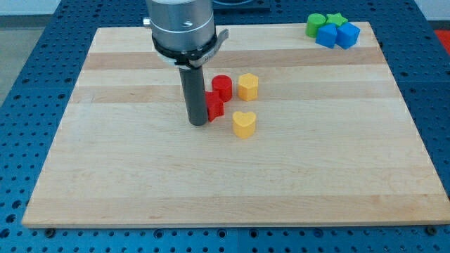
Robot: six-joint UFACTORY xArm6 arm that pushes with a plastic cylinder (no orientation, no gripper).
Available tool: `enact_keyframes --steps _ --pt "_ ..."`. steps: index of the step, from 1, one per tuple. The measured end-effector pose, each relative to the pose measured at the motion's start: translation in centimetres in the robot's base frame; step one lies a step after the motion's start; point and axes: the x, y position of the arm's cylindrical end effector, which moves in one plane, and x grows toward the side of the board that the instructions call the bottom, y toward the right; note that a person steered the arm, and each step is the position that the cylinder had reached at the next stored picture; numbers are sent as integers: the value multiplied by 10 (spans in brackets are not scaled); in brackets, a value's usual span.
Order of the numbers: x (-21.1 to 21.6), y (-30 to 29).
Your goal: Move the yellow heart towards the bottom of the red star
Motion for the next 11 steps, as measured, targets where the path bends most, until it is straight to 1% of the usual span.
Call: enact_keyframes --steps 1,3,4,5,6,7,8,9,11 --pt "0 1" --pt "-2 23" --pt "-1 23" --pt "27 13" --pt "66 35" --pt "62 109" --pt "42 127" --pt "44 103" --pt "45 78"
